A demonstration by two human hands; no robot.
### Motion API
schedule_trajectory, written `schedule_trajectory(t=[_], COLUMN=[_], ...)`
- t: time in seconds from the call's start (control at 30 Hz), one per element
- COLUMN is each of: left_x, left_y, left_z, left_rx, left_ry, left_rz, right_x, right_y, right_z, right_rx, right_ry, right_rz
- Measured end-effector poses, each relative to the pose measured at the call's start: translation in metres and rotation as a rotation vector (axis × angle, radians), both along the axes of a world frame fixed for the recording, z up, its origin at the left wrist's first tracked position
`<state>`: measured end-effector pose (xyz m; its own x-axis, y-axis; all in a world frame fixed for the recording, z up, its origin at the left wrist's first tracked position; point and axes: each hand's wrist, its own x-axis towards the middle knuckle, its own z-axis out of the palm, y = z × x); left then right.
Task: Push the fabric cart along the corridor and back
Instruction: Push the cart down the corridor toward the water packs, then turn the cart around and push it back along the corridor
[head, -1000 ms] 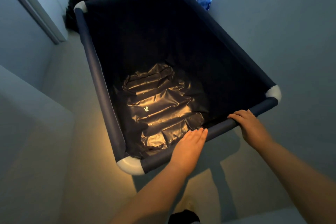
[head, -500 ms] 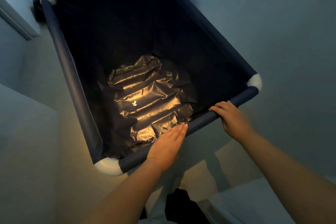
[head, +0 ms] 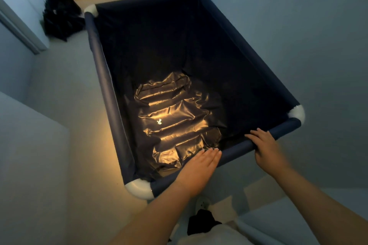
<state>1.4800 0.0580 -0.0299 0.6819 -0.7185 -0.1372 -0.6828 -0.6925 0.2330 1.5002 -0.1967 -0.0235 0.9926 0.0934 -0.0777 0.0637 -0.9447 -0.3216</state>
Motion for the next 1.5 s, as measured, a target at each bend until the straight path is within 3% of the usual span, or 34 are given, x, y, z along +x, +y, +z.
schedule_trajectory(t=[0.23, 0.63, 0.87, 1.07, 1.5], left_x=[-0.004, 0.039, 0.093, 0.167, 0.346], left_y=[0.099, 0.291, 0.336, 0.373, 0.454], left_z=[0.010, 0.064, 0.073, 0.082, 0.096], left_rx=[-0.050, 0.014, 0.032, 0.078, 0.115], left_ry=[-0.045, -0.188, -0.223, -0.244, -0.190], left_rz=[-0.018, 0.147, 0.068, -0.117, -0.293], right_x=[-0.038, 0.019, 0.056, 0.116, 0.245], right_y=[0.102, 0.334, 0.390, 0.432, 0.504], right_z=[0.003, 0.033, 0.025, 0.009, 0.006], right_rx=[0.171, 0.307, 0.326, 0.305, 0.231], right_ry=[-0.093, -0.185, -0.143, -0.172, -0.129], right_rz=[-0.344, -0.089, -0.094, -0.164, -0.432])
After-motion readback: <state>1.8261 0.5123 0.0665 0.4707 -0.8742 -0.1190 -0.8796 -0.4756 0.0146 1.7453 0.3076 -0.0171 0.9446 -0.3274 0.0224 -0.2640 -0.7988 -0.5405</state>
